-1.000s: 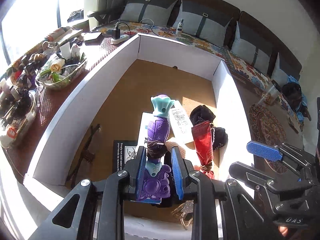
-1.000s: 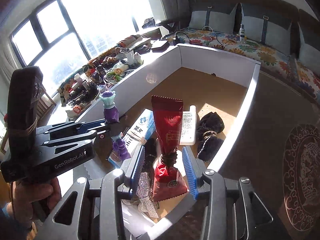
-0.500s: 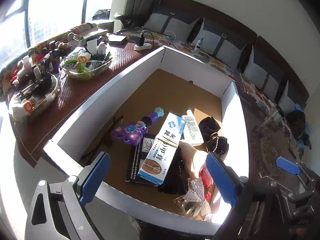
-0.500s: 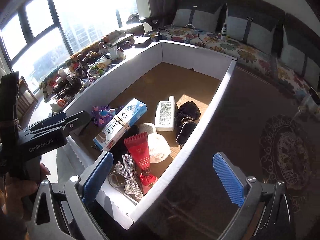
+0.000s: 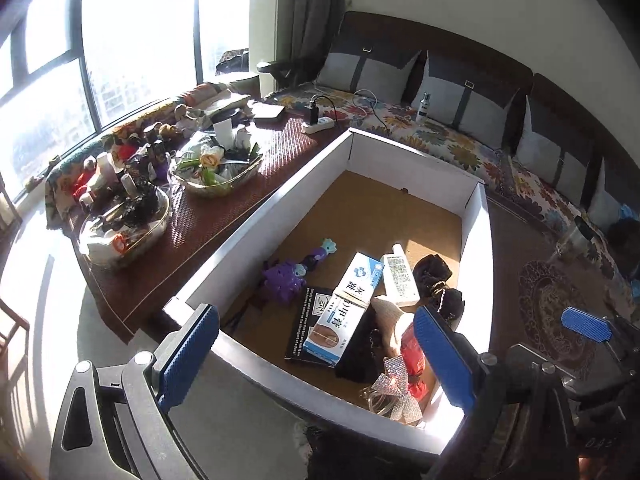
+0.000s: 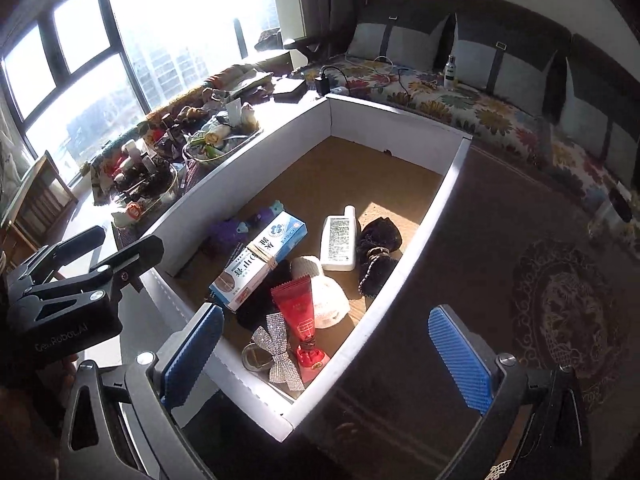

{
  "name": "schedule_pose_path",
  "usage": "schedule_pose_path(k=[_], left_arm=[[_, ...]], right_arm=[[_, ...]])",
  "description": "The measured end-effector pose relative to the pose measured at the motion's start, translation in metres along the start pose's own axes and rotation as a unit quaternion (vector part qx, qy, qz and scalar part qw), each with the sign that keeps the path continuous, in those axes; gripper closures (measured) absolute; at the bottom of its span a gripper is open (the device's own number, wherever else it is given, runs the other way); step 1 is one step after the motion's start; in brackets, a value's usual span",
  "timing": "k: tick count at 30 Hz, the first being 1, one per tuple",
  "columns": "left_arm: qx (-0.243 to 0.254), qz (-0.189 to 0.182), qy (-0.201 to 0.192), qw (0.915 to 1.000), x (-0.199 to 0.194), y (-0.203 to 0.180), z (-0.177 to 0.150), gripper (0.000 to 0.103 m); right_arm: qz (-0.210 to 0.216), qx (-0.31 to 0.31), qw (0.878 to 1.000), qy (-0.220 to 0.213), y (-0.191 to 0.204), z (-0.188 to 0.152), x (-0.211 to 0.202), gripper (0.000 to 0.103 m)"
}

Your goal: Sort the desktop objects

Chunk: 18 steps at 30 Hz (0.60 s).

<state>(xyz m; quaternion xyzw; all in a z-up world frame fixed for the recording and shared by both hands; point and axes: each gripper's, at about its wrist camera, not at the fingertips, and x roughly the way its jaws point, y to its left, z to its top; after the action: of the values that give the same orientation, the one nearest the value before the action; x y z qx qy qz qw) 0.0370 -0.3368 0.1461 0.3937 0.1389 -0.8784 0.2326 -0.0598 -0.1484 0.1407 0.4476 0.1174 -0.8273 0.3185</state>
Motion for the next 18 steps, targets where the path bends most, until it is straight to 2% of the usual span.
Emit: schedule_pose_path(k=[5, 8, 18], left_arm=[[0.014, 0.042, -0.017, 0.9989, -0.003, -0.001, -0.014, 0.004], [0.023, 0.056, -0.003, 0.9982, 0.002, -0.005, -0.016, 0.004], [0.023, 0.073, -0.023, 0.9968, -0.004, -0.004, -0.015, 0.004]], right_arm=[[0.003, 0.019, 1.0, 0.008, -0.014, 0.003, -0.001, 0.0], [0.0, 0.013, 1.0, 0.01, -0.013, 0.003, -0.002, 0.0], [-0.016, -0.019, 1.0, 0.011, 0.011, 0.006, 0.005, 0.0]])
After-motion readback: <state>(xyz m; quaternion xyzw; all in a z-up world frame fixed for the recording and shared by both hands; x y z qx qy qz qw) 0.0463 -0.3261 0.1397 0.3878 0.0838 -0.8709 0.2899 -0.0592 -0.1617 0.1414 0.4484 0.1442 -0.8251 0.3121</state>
